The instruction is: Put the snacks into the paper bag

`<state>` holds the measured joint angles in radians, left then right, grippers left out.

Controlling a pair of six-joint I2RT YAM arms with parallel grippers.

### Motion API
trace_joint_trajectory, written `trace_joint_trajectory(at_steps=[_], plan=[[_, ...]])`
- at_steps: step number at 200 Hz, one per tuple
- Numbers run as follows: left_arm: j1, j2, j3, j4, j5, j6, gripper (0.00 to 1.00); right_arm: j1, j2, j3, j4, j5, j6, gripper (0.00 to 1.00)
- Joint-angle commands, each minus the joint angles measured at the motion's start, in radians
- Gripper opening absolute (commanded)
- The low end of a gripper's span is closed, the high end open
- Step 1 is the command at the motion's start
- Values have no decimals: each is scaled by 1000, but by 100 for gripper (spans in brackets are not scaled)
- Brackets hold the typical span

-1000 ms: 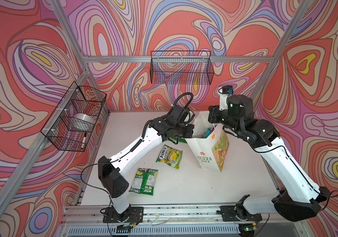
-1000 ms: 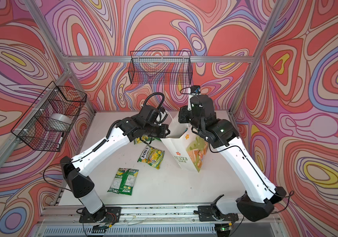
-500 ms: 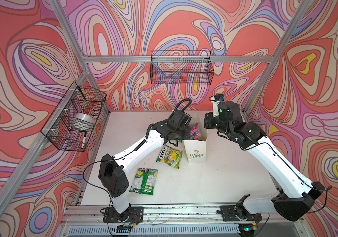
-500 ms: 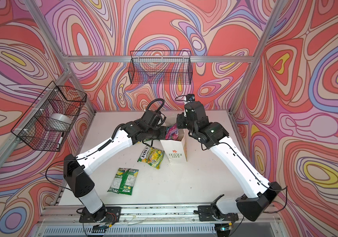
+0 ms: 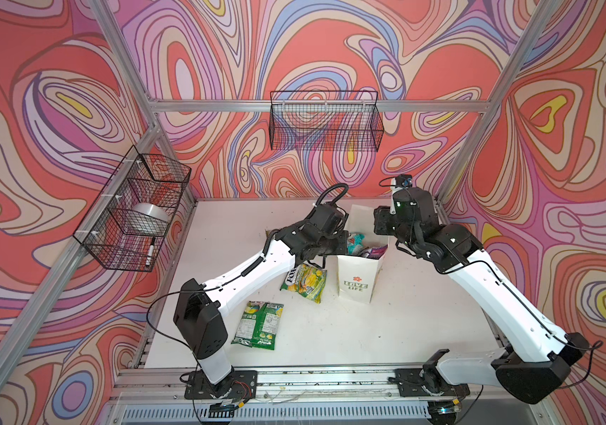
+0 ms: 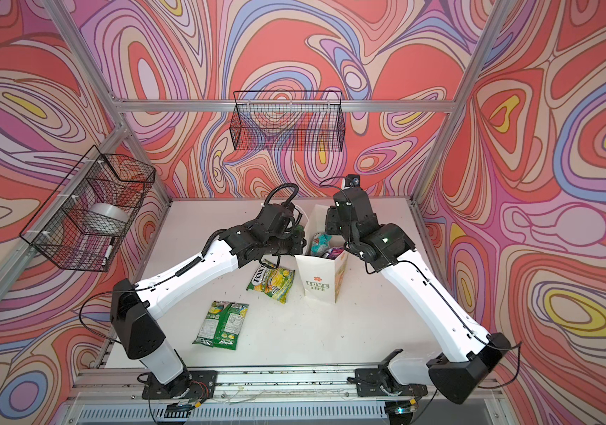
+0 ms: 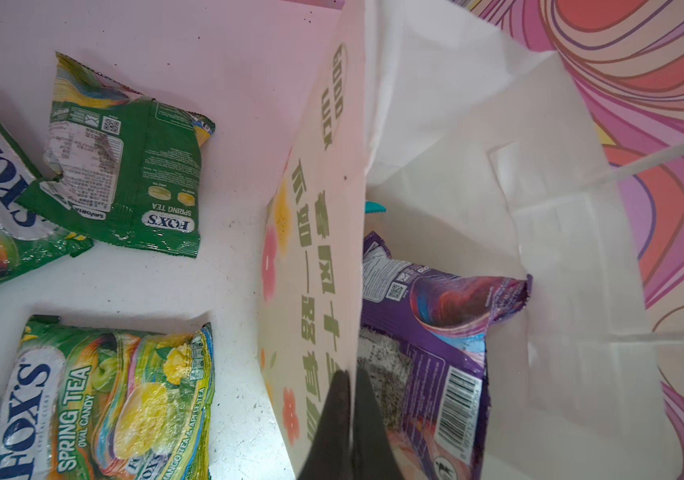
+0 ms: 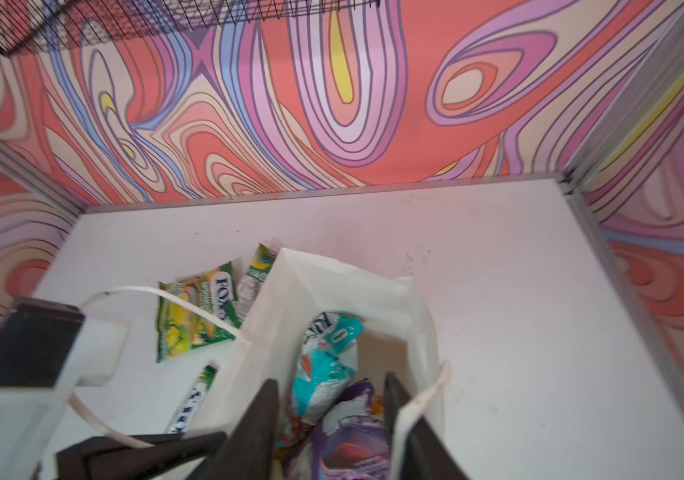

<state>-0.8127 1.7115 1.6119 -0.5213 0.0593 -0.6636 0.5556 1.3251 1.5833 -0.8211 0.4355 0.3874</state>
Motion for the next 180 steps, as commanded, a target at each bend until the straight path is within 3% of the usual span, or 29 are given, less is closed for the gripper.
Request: trace_joint_trajectory(at_steps=[1, 20, 73, 99, 144, 180], plan=[[-20, 12, 37, 47, -5, -27, 0, -4, -44, 66, -73, 179, 33, 76], [-27, 23, 47, 40, -23, -47, 0, -4, -61, 122, -123, 204, 46, 98], [-45, 46, 77, 30, -60, -65, 0, -3, -100, 296, -229, 215, 46, 98], [-52, 43, 88, 30, -76, -77, 0, -4, -96, 296, -362, 294, 165, 98], [-87, 50, 89, 49, -90, -87, 0, -4, -69, 143, -597, 247, 487, 98], [-95, 48, 81, 51, -96, -87, 0, -4, -116, -71, -485, 145, 561, 92]])
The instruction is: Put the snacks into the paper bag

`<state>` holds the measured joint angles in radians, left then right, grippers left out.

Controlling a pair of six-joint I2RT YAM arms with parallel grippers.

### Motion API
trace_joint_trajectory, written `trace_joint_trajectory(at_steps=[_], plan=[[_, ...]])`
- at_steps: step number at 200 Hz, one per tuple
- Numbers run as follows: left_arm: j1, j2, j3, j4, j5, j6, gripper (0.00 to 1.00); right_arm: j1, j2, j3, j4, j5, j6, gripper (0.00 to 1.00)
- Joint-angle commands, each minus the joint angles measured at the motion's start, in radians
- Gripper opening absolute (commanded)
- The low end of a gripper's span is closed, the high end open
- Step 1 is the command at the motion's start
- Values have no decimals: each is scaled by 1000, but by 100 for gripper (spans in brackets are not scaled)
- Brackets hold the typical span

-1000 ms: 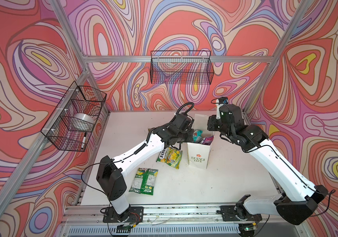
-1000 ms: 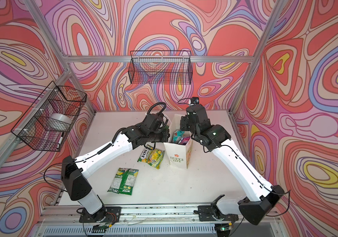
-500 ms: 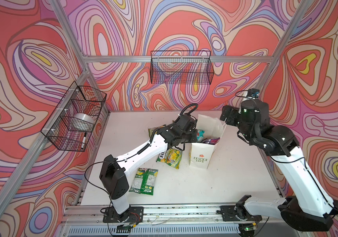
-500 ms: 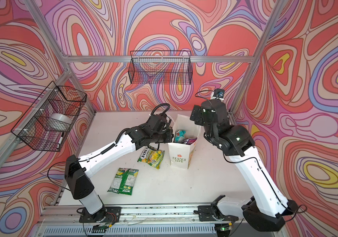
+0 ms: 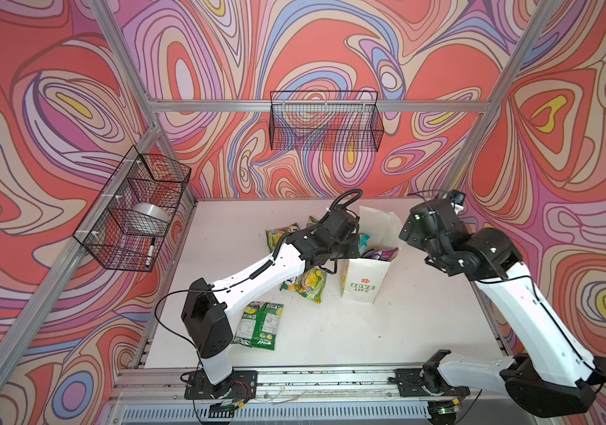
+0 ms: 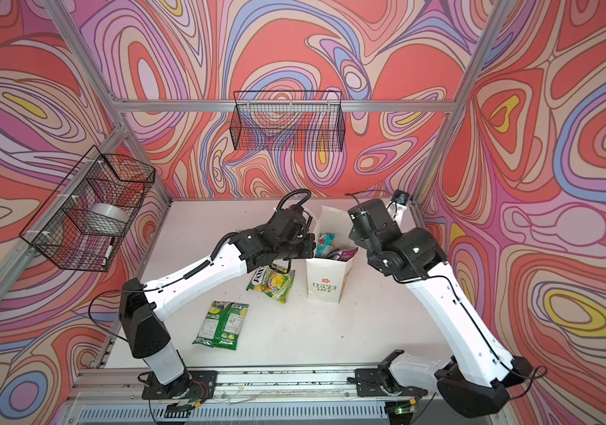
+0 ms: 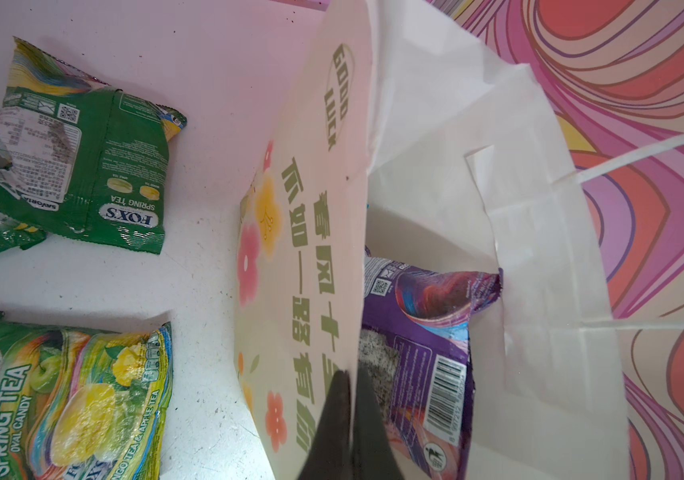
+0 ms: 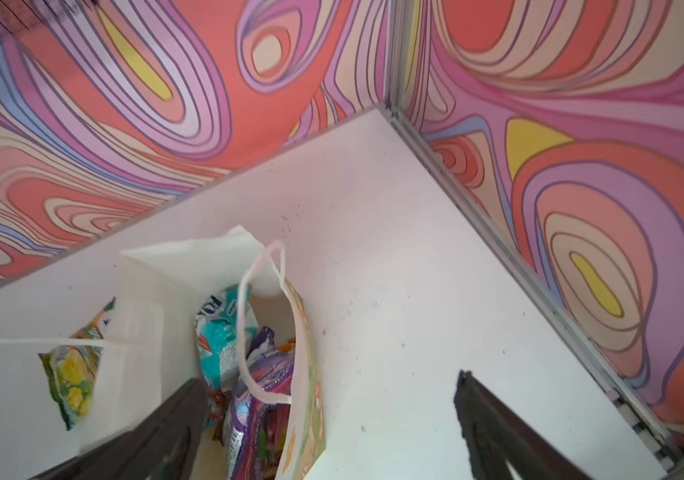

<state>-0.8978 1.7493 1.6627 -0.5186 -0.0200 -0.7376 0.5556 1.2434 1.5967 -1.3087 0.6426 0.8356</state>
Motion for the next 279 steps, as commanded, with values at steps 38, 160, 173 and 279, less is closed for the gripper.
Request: trace_joint_trajectory(at_steps=[38, 160, 173, 279], plan=[[-17, 3, 29, 44, -25, -8, 0, -5, 14, -119, 18, -15, 136, 86], [-27, -31, 11, 37, -54, 13, 0, -65, 50, -210, 206, -73, 3, 48], [-28, -32, 10, 39, -55, 13, 0, -70, 50, -221, 217, -66, -9, 41], [-17, -73, 115, -30, 63, 255, 100, -108, 6, -265, 399, -175, -273, 0]])
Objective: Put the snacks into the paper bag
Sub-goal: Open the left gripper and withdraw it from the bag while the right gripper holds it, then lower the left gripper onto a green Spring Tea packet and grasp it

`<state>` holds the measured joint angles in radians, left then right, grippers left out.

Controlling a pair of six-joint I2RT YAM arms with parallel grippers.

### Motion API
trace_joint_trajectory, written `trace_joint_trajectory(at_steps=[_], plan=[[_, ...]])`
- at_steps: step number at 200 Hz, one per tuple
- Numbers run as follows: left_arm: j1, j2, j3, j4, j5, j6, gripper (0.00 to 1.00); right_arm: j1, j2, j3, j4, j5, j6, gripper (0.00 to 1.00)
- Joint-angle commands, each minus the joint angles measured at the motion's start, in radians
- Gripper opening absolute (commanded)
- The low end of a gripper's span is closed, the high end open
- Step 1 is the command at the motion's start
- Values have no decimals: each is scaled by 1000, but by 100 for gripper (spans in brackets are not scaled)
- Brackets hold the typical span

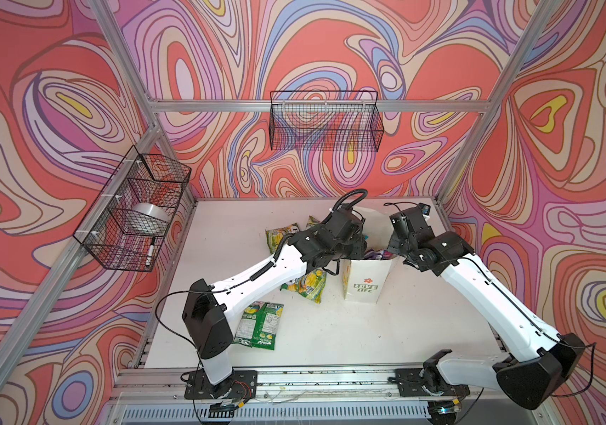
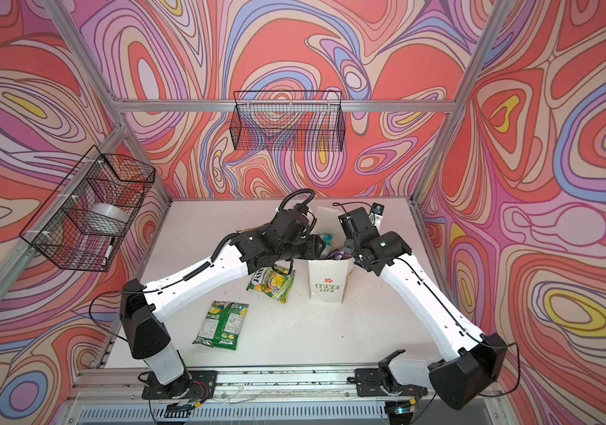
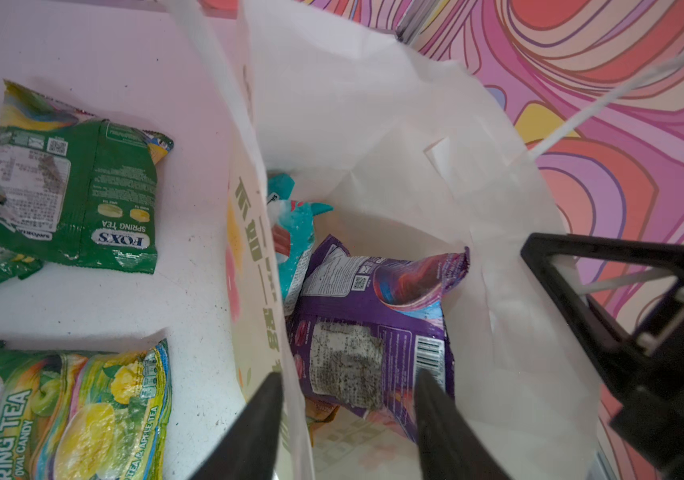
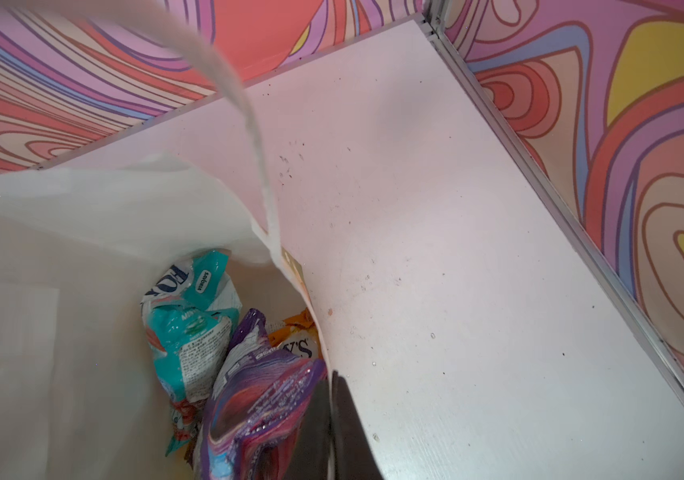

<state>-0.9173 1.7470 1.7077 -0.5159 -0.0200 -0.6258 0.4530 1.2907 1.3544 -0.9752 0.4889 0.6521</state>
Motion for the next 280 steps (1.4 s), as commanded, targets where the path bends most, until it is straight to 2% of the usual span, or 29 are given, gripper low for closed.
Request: trace_joint_trajectory(at_steps=[1, 20, 36, 68, 106, 119, 138, 174, 193, 215, 239, 280], plan=[[2, -72, 72, -34, 66, 145, 100, -5, -43, -24, 68, -22, -92, 0], [10, -133, 81, -58, 106, 206, 100, -6, -58, -54, 106, -31, -119, 0], [16, -204, 59, -63, 96, 234, 100, -6, -44, -67, 115, -38, -127, 0], [46, -369, -26, -159, -53, 228, 100, -5, -60, -98, 158, -59, -169, 0], [189, -564, -218, -376, -152, 37, 100, -7, -79, -107, 187, -86, -217, 0], [196, -614, -278, -456, -199, -6, 100, -7, -86, -112, 195, -101, -233, 0], [198, -674, -376, -578, -272, -142, 100, -6, -93, -118, 201, -117, -246, 0], [221, -768, -623, -678, -164, -360, 100, -8, -108, -127, 205, -145, -258, 0], [221, -814, -768, -653, -80, -446, 100, -7, -116, -136, 209, -157, -263, 0], [221, -831, -896, -626, -46, -505, 100, -6, -119, -140, 212, -165, -267, 0], [221, -807, -985, -546, -42, -488, 100, -7, -123, -146, 214, -176, -269, 0], [221, -685, -1060, -343, -24, -357, 100, -7, -126, -152, 210, -192, -269, 0]])
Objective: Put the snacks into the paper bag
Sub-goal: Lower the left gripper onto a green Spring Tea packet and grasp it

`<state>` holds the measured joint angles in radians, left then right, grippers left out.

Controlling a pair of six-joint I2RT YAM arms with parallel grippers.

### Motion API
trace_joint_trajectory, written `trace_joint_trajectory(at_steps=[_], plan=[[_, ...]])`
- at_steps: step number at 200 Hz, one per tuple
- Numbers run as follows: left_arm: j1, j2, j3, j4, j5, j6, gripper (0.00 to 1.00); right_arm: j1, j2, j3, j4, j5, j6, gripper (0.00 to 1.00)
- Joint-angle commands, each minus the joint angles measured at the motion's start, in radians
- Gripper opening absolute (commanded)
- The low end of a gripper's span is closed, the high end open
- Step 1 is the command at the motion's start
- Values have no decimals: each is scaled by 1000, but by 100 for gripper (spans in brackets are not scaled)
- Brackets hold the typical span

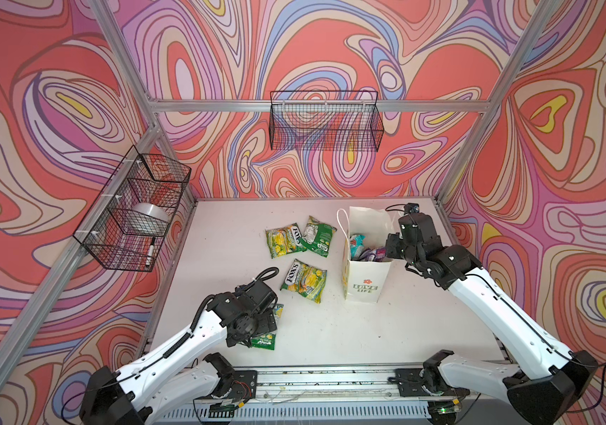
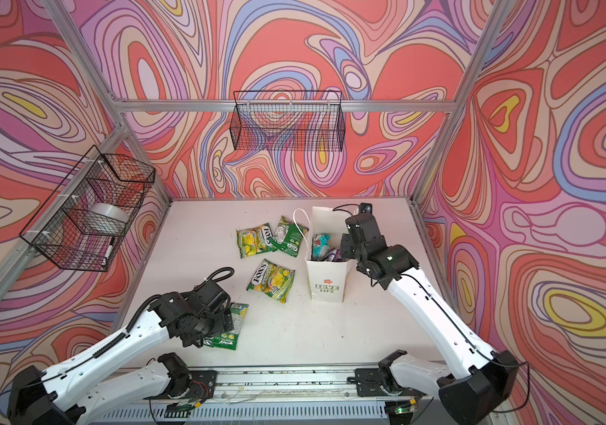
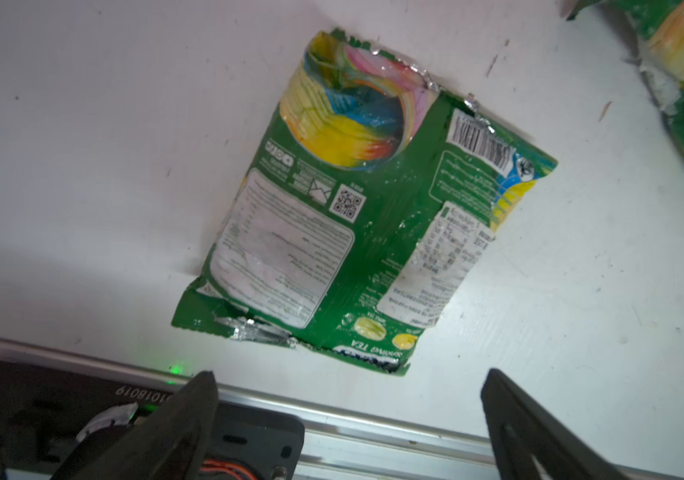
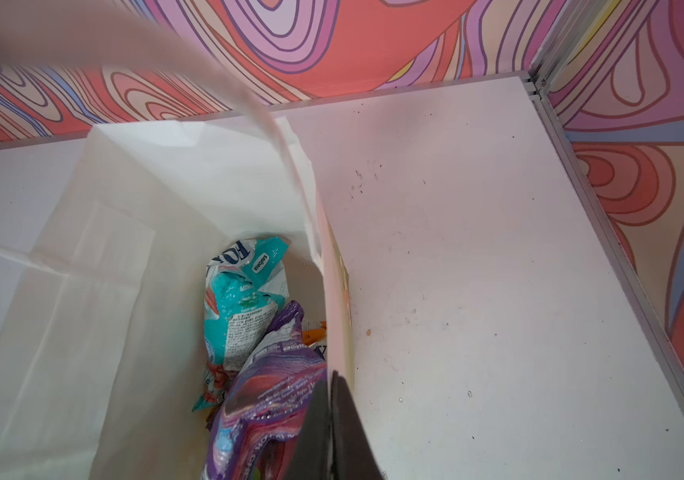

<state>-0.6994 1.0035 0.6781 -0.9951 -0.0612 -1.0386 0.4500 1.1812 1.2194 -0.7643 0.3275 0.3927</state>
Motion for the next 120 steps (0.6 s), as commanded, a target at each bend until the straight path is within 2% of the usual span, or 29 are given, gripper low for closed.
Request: trace_joint_trajectory(at_steps=[1, 82, 120], plan=[[3, 61, -31, 139, 17, 57, 100, -4, -17, -17, 0, -31, -10, 0], [15, 258, -33, 186, -31, 57, 100, -4, -16, -20, -9, -42, -3, 0], [33, 292, -81, 264, 7, 38, 100, -4, -15, -17, -10, -48, -3, 0]])
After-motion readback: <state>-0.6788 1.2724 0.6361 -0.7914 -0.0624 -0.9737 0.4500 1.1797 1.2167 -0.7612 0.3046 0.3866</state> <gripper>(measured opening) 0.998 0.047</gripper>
